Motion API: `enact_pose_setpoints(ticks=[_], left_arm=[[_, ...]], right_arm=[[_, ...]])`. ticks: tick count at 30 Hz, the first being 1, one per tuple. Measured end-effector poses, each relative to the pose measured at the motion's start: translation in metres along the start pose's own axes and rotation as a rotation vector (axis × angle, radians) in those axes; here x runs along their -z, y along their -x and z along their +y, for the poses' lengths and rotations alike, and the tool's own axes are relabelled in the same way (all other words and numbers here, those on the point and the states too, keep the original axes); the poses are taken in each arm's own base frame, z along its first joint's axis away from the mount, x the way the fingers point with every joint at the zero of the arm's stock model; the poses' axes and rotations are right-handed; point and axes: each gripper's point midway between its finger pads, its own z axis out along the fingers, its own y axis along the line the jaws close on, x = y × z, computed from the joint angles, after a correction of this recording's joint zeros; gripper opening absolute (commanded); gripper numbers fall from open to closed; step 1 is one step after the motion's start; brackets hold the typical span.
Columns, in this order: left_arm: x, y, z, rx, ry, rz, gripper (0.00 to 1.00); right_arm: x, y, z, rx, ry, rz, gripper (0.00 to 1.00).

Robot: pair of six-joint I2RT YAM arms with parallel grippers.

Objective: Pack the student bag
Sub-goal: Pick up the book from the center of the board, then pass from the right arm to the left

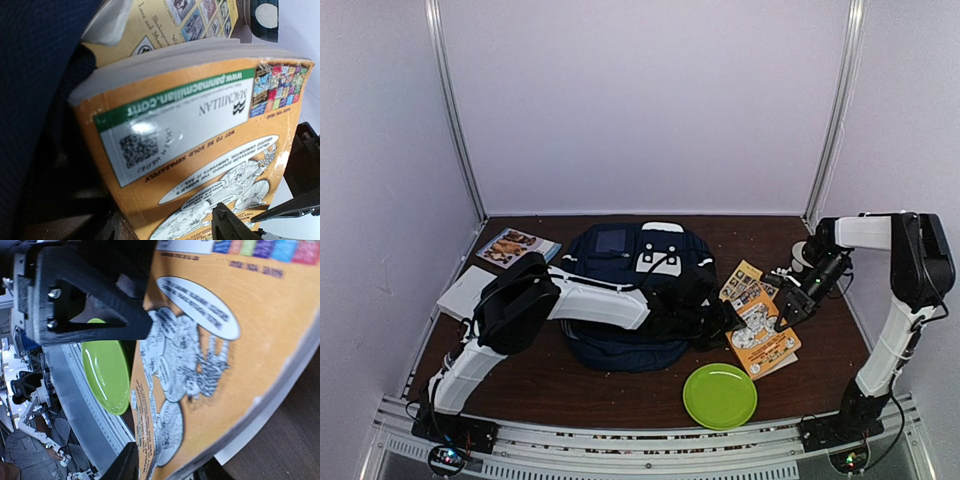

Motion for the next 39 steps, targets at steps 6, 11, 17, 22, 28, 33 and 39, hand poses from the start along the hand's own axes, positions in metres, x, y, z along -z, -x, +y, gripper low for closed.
enact_pose_setpoints(ticks=[6, 11, 17, 22, 28, 33, 39], left_arm=[[0.000, 0.001, 0.001, -0.016, 0.005, -0.010, 0.65], [0.002, 0.004, 0.003, -0.022, 0.005, -0.028, 0.66], [0.009, 0.009, -0.001, -0.035, -0.020, -0.072, 0.71], [0.014, 0.013, -0.015, -0.056, -0.095, -0.103, 0.71], [0.018, 0.021, -0.038, -0.108, -0.184, -0.137, 0.70], [0.020, 0.031, -0.055, -0.121, -0.257, -0.163, 0.58], [0.023, 0.037, -0.058, -0.138, -0.301, -0.184, 0.28]], right_arm=[[-0.008, 0.009, 0.007, -0.026, 0.117, -0.014, 0.35], [-0.009, 0.014, 0.007, -0.052, 0.158, -0.023, 0.11], [0.007, 0.018, 0.013, -0.055, 0.206, -0.076, 0.02], [0.021, 0.016, 0.021, -0.016, 0.274, -0.135, 0.00], [0.021, 0.017, 0.025, -0.009, 0.337, -0.169, 0.00], [0.020, 0.022, 0.024, -0.029, 0.381, -0.193, 0.09], [0.021, 0.024, 0.024, -0.042, 0.398, -0.208, 0.37]])
